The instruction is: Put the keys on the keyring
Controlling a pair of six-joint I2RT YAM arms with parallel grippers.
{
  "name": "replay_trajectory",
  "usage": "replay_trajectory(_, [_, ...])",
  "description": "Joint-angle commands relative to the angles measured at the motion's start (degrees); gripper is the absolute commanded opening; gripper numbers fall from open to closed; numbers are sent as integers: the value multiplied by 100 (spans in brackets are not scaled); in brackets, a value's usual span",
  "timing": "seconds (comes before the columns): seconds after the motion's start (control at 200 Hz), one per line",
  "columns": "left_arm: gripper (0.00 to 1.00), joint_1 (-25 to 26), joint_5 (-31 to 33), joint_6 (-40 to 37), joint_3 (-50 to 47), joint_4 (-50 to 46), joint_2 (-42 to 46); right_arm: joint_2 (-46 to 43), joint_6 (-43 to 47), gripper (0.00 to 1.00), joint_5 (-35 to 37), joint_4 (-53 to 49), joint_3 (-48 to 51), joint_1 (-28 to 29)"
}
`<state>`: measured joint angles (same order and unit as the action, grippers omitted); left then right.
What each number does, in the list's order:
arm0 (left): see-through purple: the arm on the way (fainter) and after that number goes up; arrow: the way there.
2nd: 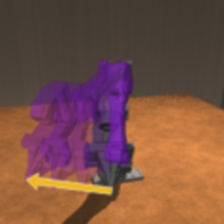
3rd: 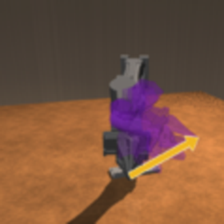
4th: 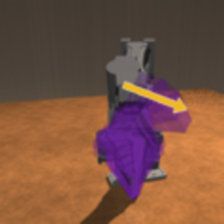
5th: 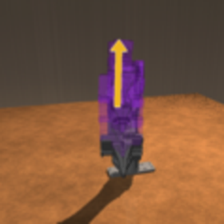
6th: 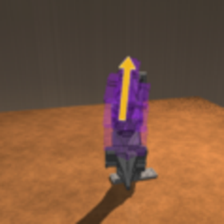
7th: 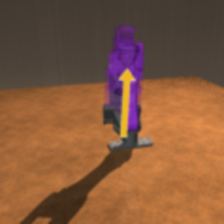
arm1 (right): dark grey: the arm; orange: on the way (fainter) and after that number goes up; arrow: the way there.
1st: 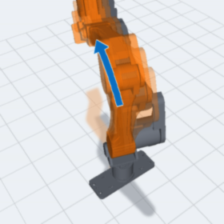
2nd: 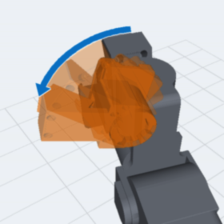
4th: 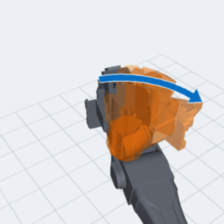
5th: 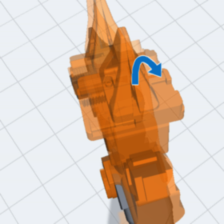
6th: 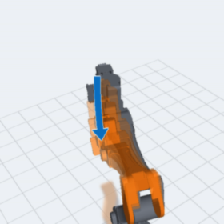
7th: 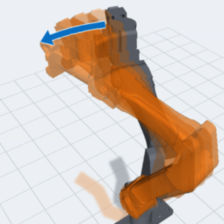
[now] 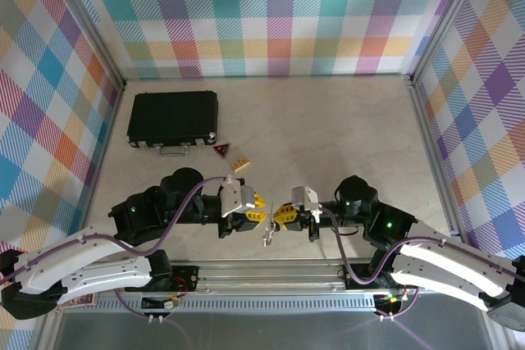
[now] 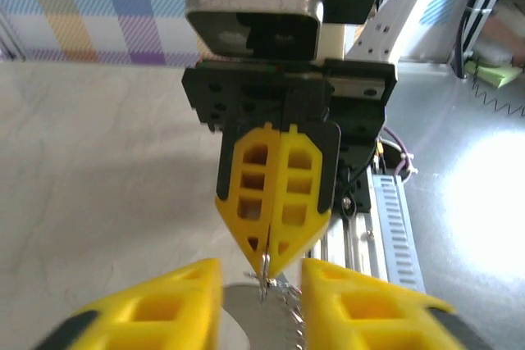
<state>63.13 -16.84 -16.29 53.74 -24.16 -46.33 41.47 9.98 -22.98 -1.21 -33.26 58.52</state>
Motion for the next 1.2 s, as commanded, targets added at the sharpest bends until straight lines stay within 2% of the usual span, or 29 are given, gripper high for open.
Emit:
replay_trajectory(0.0, [35,19,131,-213,240,-800,-17,47,151,0,116,-34,-305,25])
replay_trajectory(0.195, [34,23,77,-68,110,-593,-114,224,178,0,195,-127,-408,84])
replay_trajectory(0.37, [37,23,143,-63,202,-543,-360,238,198,0,276,-193,-440,156])
replay_trajectory(0.57, [35,19,126,-98,264,-568,-536,274,224,0,299,-237,-477,203])
replay_trajectory(0.685, [25,24,147,-102,260,-532,-558,308,232,0,303,-243,-490,233])
replay_trajectory(0.865, [0,24,119,-106,242,-449,-529,342,237,0,312,-241,-500,255])
replay_trajectory(1.07, [0,24,-202,76,16,114,-295,300,186,0,258,-131,-461,250])
replay_trajectory(1.195, [0,26,-453,519,-460,1284,-30,187,154,10,154,35,-354,251])
